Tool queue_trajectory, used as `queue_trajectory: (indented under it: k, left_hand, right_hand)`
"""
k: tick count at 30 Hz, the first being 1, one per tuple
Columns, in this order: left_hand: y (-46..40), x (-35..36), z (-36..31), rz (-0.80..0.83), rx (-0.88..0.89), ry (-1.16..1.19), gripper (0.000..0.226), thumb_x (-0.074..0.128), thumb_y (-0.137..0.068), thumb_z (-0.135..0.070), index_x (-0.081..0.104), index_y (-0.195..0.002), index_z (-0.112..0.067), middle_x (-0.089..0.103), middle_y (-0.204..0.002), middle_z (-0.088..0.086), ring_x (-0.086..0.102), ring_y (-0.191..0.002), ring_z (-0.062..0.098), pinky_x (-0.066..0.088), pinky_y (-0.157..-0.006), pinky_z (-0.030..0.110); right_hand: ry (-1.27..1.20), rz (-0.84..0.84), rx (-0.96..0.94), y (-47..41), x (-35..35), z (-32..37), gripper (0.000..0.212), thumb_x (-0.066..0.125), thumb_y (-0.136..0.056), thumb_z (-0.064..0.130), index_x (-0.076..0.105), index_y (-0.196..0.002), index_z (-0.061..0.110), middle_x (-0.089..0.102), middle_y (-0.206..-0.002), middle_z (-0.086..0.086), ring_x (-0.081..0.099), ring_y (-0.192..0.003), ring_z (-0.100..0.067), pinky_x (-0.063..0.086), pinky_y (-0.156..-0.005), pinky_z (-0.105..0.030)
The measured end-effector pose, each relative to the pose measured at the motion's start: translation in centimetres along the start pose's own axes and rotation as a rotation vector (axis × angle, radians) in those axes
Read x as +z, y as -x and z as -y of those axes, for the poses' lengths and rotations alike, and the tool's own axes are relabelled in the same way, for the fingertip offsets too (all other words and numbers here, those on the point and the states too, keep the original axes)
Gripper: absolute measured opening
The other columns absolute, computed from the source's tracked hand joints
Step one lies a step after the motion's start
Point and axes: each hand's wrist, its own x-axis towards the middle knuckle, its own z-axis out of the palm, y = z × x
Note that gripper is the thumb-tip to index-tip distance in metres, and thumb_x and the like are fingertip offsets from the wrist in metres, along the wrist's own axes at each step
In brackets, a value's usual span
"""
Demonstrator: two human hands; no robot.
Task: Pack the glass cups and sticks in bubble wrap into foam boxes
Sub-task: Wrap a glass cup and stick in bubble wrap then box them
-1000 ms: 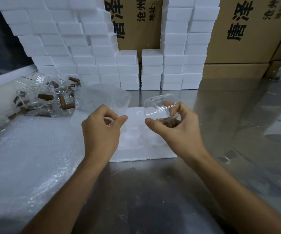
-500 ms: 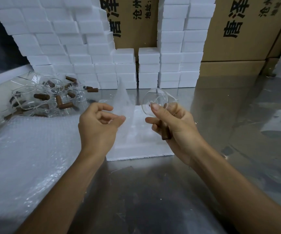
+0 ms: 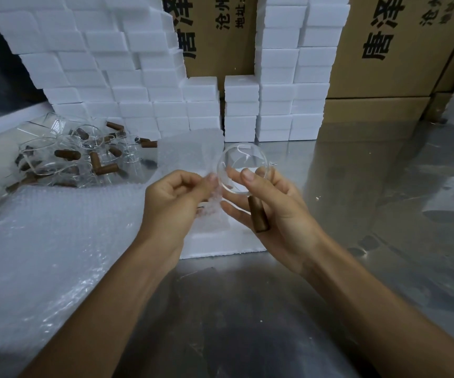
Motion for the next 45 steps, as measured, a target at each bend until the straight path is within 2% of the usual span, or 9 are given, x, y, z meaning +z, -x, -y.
queue_trajectory:
  k: [3, 9, 16, 22, 29, 34, 37, 41, 45]
  left_hand:
    - [-0.1, -0.3, -0.3, 0.007, -0.086, 0.141, 0.013, 0.07, -0.089, -0.014, 0.064, -0.077, -0.013, 0.074, -0.075, 0.003, 0.07, -0.065, 0.012, 0.052, -0.054, 0.02]
    - [-0.4, -0.5, 0.3, -0.192, 0.191, -0.15, 0.028, 0.062, -0.092, 0.001, 0.063, -0.075, -0.022, 0.071, -0.083, -0.001, 0.068, -0.063, 0.004, 0.05, -0.053, 0.015]
    - [-0.7, -1.3, 0.8, -0.309, 0.46, -0.621, 0.03, 0.085, -0.075, -0.017, 0.073, -0.101, -0.026, 0.06, -0.098, -0.014, 0.055, -0.073, 0.0, 0.045, -0.069, 0.01]
    - [0.2, 0.0, 1.1, -0.201, 0.591, -0.751, 0.06, 0.09, -0.066, -0.03, 0.063, -0.118, -0.019, 0.055, -0.117, -0.004, 0.056, -0.067, 0.005, 0.042, -0.064, 0.015]
    - [0.8, 1.4, 1.9, -0.173, 0.685, -0.763, 0.075, 0.078, -0.077, 0.0, 0.045, -0.142, -0.019, 0.038, -0.145, -0.007, 0.047, -0.113, 0.01, 0.041, -0.072, 0.001]
    - [1.0, 1.5, 2.2, -0.076, 0.668, -0.837, 0.099, 0.069, -0.069, 0.016, 0.029, -0.152, -0.022, 0.017, -0.16, -0.018, 0.058, -0.102, 0.021, 0.06, -0.065, 0.041]
    - [1.0, 1.1, 2.1, -0.024, 0.648, -0.814, 0.111, 0.066, -0.063, 0.019, 0.02, -0.155, -0.024, 0.009, -0.163, -0.019, 0.056, -0.096, 0.015, 0.054, -0.054, 0.041]
    - [0.9, 0.7, 2.0, 0.065, 0.652, -0.864, 0.113, 0.071, -0.066, 0.014, 0.016, -0.156, -0.026, 0.002, -0.164, -0.019, 0.061, -0.102, 0.021, 0.056, -0.055, 0.039]
    - [1.0, 0.9, 2.0, 0.119, 0.641, -0.988, 0.12, 0.071, -0.067, 0.016, 0.007, -0.157, -0.031, -0.008, -0.162, -0.025, 0.064, -0.072, 0.018, 0.054, -0.05, 0.033]
  right_hand:
    - [-0.002, -0.011, -0.002, -0.1, -0.2, -0.2, 0.04, 0.076, -0.079, 0.02, 0.051, -0.11, 0.016, 0.073, -0.116, -0.008, 0.069, -0.111, -0.028, 0.055, -0.097, -0.036]
    - [0.036, -0.053, -0.002, -0.2, -0.4, -0.4, 0.016, 0.081, -0.073, 0.016, 0.069, -0.075, 0.026, 0.074, -0.109, -0.007, 0.071, -0.099, -0.015, 0.056, -0.089, -0.026]
    - [-0.084, -0.066, -0.001, -0.1, -0.6, 1.1, 0.039, 0.081, -0.072, 0.026, 0.053, -0.099, 0.016, 0.071, -0.111, -0.008, 0.069, -0.109, -0.023, 0.055, -0.094, -0.03]
    - [-0.264, 0.149, 0.097, 1.2, 2.1, 2.3, 0.026, 0.07, -0.077, 0.042, 0.073, -0.082, 0.016, 0.063, -0.131, -0.021, 0.059, -0.126, -0.033, 0.049, -0.105, -0.035]
    - [-0.118, 0.02, 0.091, 1.4, 2.9, 1.0, 0.015, 0.072, -0.077, 0.037, 0.077, -0.069, 0.025, 0.069, -0.116, -0.004, 0.063, -0.118, -0.012, 0.048, -0.106, -0.035]
    - [-0.071, 0.057, 0.029, 0.5, 1.4, 0.6, 0.043, 0.082, -0.073, 0.03, 0.054, -0.103, 0.019, 0.056, -0.109, -0.006, 0.058, -0.122, -0.024, 0.046, -0.108, -0.048]
    - [0.087, 0.0, 0.02, 0.1, 0.5, 0.7, 0.033, 0.089, -0.066, 0.033, 0.064, -0.082, 0.019, 0.068, -0.12, 0.004, 0.063, -0.121, -0.018, 0.047, -0.107, -0.046]
    - [0.536, -0.031, 0.078, 0.1, -0.3, 0.6, 0.04, 0.085, -0.07, 0.038, 0.073, -0.106, 0.028, 0.065, -0.12, 0.004, 0.068, -0.107, -0.024, 0.046, -0.104, -0.057]
    - [0.59, -0.025, 0.074, -0.1, -0.5, 0.7, 0.027, 0.072, -0.091, 0.03, 0.07, -0.118, 0.027, 0.069, -0.11, -0.004, 0.07, -0.1, -0.024, 0.046, -0.1, -0.063]
